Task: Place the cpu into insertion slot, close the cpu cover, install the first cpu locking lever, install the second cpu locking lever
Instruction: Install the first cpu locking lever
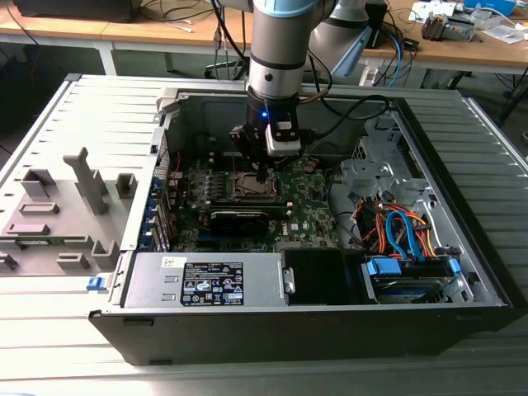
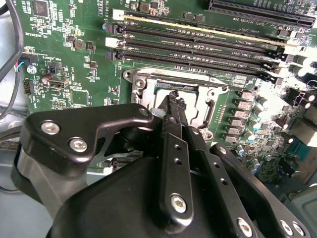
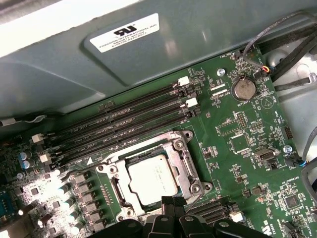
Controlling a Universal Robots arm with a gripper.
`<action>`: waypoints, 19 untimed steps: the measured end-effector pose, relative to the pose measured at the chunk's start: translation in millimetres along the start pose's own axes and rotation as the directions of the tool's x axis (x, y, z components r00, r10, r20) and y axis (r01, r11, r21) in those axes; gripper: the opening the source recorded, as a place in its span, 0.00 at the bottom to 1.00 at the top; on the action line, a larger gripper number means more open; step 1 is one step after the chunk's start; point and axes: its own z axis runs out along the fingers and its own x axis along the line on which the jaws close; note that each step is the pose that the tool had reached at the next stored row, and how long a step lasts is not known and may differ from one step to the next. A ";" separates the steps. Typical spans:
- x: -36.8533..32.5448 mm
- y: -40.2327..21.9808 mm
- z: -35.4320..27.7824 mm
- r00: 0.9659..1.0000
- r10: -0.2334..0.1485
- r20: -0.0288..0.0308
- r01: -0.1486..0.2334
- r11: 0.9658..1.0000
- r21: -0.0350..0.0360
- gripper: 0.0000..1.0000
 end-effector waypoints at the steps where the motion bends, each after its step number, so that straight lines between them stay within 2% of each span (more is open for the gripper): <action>1: 0.0 0.0 0.0 1.000 0.000 0.000 0.000 1.000 0.000 0.11; 19: 0.0 0.0 0.0 1.000 -0.008 0.000 0.008 1.000 0.000 0.11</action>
